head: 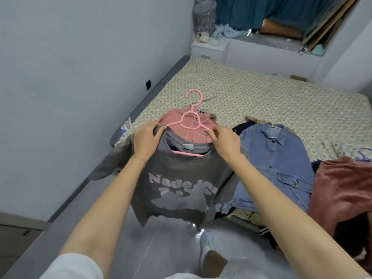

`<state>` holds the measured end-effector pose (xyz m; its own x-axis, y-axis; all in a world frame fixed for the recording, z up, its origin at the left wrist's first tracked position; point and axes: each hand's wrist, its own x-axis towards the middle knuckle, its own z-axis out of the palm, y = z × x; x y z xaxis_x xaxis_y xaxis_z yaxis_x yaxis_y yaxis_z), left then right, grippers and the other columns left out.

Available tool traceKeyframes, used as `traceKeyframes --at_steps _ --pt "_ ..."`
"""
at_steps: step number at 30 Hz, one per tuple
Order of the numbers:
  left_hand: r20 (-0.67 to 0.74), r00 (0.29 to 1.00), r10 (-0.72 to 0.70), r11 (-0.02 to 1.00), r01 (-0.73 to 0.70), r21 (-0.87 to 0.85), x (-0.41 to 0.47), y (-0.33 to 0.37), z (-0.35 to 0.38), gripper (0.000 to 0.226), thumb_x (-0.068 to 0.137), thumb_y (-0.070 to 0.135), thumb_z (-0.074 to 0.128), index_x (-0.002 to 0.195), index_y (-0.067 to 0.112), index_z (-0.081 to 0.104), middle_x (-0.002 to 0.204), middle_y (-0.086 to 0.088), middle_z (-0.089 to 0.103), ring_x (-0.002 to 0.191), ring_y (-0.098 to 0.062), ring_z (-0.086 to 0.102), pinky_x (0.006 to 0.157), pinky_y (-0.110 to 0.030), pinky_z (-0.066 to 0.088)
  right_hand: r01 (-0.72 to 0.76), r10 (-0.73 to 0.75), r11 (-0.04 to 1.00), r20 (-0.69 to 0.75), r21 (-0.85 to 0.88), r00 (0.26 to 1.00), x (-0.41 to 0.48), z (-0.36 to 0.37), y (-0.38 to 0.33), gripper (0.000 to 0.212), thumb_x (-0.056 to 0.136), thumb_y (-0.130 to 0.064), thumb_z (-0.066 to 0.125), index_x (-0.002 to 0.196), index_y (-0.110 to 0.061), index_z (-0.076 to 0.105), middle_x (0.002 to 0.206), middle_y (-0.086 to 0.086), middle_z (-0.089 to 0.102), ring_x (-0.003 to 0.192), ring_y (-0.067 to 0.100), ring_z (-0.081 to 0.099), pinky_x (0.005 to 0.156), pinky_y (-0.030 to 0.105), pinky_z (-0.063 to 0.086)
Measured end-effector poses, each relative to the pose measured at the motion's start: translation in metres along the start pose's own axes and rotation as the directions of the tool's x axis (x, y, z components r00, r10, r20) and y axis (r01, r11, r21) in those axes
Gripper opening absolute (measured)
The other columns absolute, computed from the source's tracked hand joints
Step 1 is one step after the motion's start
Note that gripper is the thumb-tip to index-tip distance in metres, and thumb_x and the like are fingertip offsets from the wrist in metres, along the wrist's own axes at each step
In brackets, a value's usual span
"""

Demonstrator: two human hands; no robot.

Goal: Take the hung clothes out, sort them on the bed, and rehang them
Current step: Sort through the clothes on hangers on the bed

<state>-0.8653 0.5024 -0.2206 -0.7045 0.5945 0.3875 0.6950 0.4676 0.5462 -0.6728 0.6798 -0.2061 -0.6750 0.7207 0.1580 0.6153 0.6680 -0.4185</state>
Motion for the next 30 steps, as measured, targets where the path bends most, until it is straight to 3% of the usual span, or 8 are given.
traceKeyframes --at_steps 4,8,12,15,19,23,26,30 --pt "-0.015 1.000 -0.002 1.000 0.002 0.003 0.039 -0.025 0.019 0.027 0.095 0.038 0.061 0.081 0.015 0.064 0.083 -0.002 0.069 0.080 -0.027 0.061 0.082 -0.037 0.036 -0.030 0.033 0.997 -0.044 0.066 0.998 0.037 0.024 -0.007 0.049 0.095 -0.054 0.050 0.076 -0.010 0.057 0.073 0.003 0.060 0.069 0.026 0.054 0.053 0.034 0.031" --pt "-0.007 1.000 -0.016 1.000 0.016 0.020 0.084 -0.051 0.050 0.026 0.095 0.037 0.062 0.084 0.014 0.067 0.085 -0.002 0.069 0.082 -0.026 0.059 0.078 -0.035 0.033 -0.042 0.045 0.994 -0.030 0.097 0.999 0.088 0.051 -0.006 0.047 0.094 -0.054 0.053 0.075 -0.012 0.059 0.068 0.001 0.059 0.066 0.024 0.052 0.050 0.034 0.028" --pt "0.031 0.999 -0.021 0.997 0.018 0.072 0.141 -0.076 0.078 0.030 0.096 0.040 0.058 0.085 0.014 0.067 0.087 -0.002 0.069 0.085 -0.027 0.059 0.078 -0.035 0.033 -0.064 0.063 0.986 0.014 0.152 0.998 0.145 0.069 -0.007 0.044 0.096 -0.047 0.056 0.070 -0.012 0.051 0.058 -0.004 0.045 0.061 0.022 0.044 0.046 0.030 0.019" --pt "0.049 0.998 -0.027 0.998 0.025 0.050 0.186 -0.085 0.093 0.030 0.097 0.043 0.056 0.085 0.017 0.067 0.090 0.000 0.069 0.088 -0.026 0.059 0.083 -0.040 0.036 -0.087 0.085 0.983 0.019 0.162 0.996 0.190 0.080 -0.007 0.044 0.095 -0.052 0.053 0.083 -0.011 0.064 0.070 0.002 0.059 0.067 0.025 0.053 0.050 0.033 0.027" --pt "0.092 0.996 -0.015 1.000 0.013 0.026 0.240 -0.095 0.123 0.030 0.097 0.043 0.056 0.088 0.017 0.068 0.092 0.000 0.070 0.090 -0.025 0.060 0.085 -0.040 0.037 -0.128 0.126 0.979 0.023 0.156 0.992 0.242 0.097 0.003 0.049 0.095 -0.056 0.048 0.086 -0.011 0.065 0.078 0.004 0.064 0.071 0.026 0.058 0.057 0.036 0.042" --pt "0.190 0.982 -0.017 1.000 0.020 -0.017 0.277 -0.111 0.170 0.030 0.097 0.043 0.056 0.088 0.017 0.068 0.092 0.001 0.070 0.090 -0.023 0.061 0.080 -0.036 0.037 -0.175 0.168 0.969 0.053 0.175 0.984 0.283 0.122 0.024 0.044 0.096 -0.053 0.050 0.078 -0.015 0.060 0.077 0.000 0.060 0.071 0.023 0.056 0.052 0.033 0.034" --pt "0.251 0.968 -0.017 0.997 0.034 -0.066 0.303 -0.129 0.212 0.029 0.097 0.040 0.056 0.086 0.016 0.067 0.089 -0.001 0.069 0.087 -0.023 0.061 0.079 -0.040 0.044 -0.203 0.191 0.957 0.073 0.208 0.979 0.315 0.145 0.037 0.037 0.096 -0.054 0.051 0.067 -0.029 0.048 0.075 -0.002 0.053 0.067 0.018 0.049 0.052 0.033 0.029" --pt "0.346 0.938 -0.022 0.996 0.053 -0.079 0.339 -0.154 0.276 0.029 0.099 0.038 0.053 0.089 0.016 0.068 0.088 -0.002 0.068 0.086 -0.025 0.061 0.078 -0.045 0.047 -0.289 0.277 0.945 0.095 0.151 0.956 0.360 0.188 0.066 0.047 0.095 -0.052 0.050 0.086 -0.008 0.060 0.079 0.003 0.053 0.074 0.024 0.051 0.057 0.032 0.028"
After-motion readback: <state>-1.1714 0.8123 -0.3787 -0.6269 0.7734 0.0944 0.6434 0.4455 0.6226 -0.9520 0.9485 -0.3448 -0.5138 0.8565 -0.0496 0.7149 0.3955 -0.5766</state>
